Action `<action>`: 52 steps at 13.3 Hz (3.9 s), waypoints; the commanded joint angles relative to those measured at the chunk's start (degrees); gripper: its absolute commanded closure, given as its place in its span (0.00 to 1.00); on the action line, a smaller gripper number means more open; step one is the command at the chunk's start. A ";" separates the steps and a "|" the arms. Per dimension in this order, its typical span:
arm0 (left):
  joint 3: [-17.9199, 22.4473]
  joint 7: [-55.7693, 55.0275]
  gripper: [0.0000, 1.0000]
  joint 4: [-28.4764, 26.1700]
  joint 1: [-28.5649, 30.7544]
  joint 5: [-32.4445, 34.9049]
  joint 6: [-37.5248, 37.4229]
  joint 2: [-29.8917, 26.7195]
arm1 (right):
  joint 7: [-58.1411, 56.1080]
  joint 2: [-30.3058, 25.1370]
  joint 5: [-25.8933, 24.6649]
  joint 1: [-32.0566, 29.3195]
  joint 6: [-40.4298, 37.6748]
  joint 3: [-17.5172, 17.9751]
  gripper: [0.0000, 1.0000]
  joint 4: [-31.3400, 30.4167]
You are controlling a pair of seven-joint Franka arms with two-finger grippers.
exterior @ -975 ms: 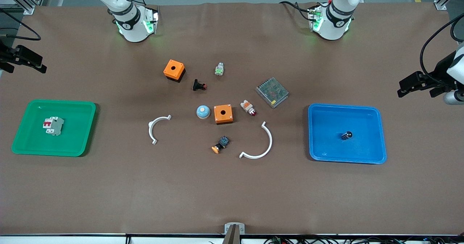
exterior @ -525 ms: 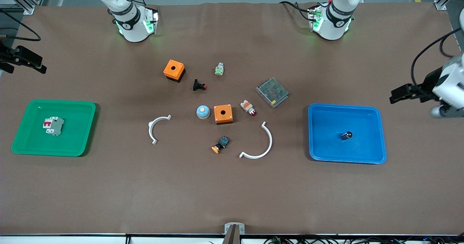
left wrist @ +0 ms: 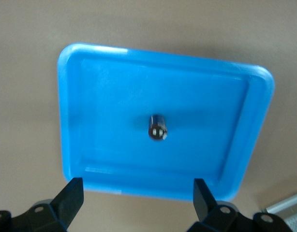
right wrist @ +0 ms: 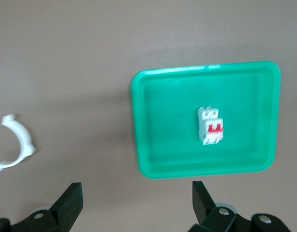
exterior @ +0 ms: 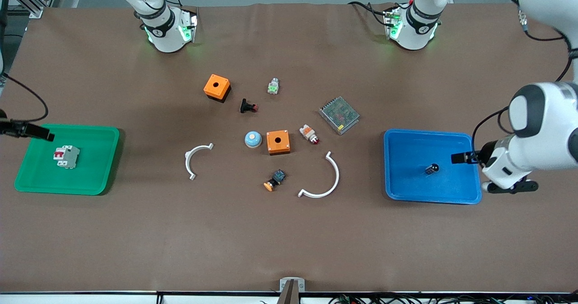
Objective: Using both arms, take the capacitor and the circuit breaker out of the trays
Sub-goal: 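Reach the right gripper to the breaker while the left gripper reaches the capacitor, then grasp the breaker with the right gripper while the left gripper grasps the capacitor, then lift the breaker with the right gripper while the left gripper carries the capacitor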
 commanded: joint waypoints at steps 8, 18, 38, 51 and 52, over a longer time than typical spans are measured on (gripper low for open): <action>-0.07 -0.86 0.00 -14.31 -2.42 0.03 20.00 0.29 | -23.69 16.63 0.87 -11.90 26.50 1.17 0.00 -7.23; -0.07 -0.16 0.24 -18.37 -2.24 0.11 28.29 2.75 | -26.69 18.67 3.33 -14.28 29.42 1.17 0.22 -10.13; -0.16 -24.29 0.81 -1.60 -17.24 -0.06 8.08 1.25 | 26.34 11.28 8.69 26.92 12.87 1.43 0.99 -3.44; -0.51 -46.65 0.81 18.28 -31.77 -2.16 13.07 21.12 | 40.80 23.68 8.69 38.02 34.17 1.43 0.99 -3.01; -0.51 -46.74 0.81 18.37 -32.21 -2.95 14.22 21.64 | 40.98 23.68 8.69 38.19 34.00 1.43 0.99 -3.01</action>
